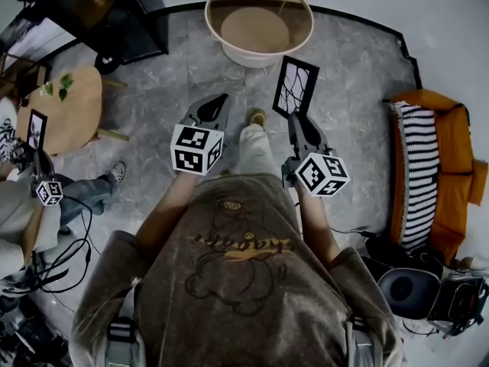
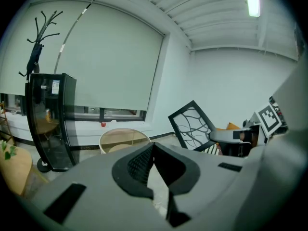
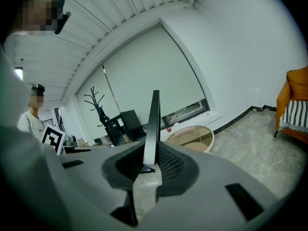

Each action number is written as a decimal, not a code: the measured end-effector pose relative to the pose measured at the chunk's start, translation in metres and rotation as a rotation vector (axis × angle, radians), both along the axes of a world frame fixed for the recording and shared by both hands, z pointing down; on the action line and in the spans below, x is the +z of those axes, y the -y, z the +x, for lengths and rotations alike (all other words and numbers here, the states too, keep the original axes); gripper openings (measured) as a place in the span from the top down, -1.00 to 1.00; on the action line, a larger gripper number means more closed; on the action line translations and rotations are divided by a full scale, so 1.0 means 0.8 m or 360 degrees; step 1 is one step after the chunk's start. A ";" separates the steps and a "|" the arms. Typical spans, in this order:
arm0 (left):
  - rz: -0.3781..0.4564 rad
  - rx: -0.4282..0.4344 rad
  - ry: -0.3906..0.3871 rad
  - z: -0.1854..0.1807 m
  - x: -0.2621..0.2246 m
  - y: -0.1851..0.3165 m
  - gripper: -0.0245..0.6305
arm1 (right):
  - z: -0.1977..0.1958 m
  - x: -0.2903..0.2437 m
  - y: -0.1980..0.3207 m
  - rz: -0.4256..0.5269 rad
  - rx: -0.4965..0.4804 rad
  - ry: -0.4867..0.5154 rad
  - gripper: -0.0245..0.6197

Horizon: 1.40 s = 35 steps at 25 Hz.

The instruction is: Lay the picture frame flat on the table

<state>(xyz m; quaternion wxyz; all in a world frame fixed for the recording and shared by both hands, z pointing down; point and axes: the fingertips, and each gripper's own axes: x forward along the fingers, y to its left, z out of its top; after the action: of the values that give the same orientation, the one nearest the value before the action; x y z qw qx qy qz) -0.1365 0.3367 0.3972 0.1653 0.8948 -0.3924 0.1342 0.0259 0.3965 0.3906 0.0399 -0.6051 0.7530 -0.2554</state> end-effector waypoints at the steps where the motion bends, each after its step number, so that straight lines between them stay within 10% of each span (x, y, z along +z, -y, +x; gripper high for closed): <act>1: -0.0004 0.0004 -0.0002 -0.001 0.002 0.003 0.88 | -0.001 0.002 0.003 -0.0002 0.0001 -0.0002 0.66; 35: -0.0086 -0.0022 0.0042 0.062 0.000 0.180 0.88 | 0.056 -0.002 0.191 -0.0046 -0.0074 0.0076 0.66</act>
<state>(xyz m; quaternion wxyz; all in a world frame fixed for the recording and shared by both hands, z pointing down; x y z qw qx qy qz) -0.0866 0.1929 0.3969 0.1852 0.8855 -0.3970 0.1553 0.0709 0.2439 0.3888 0.0431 -0.5818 0.7619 -0.2815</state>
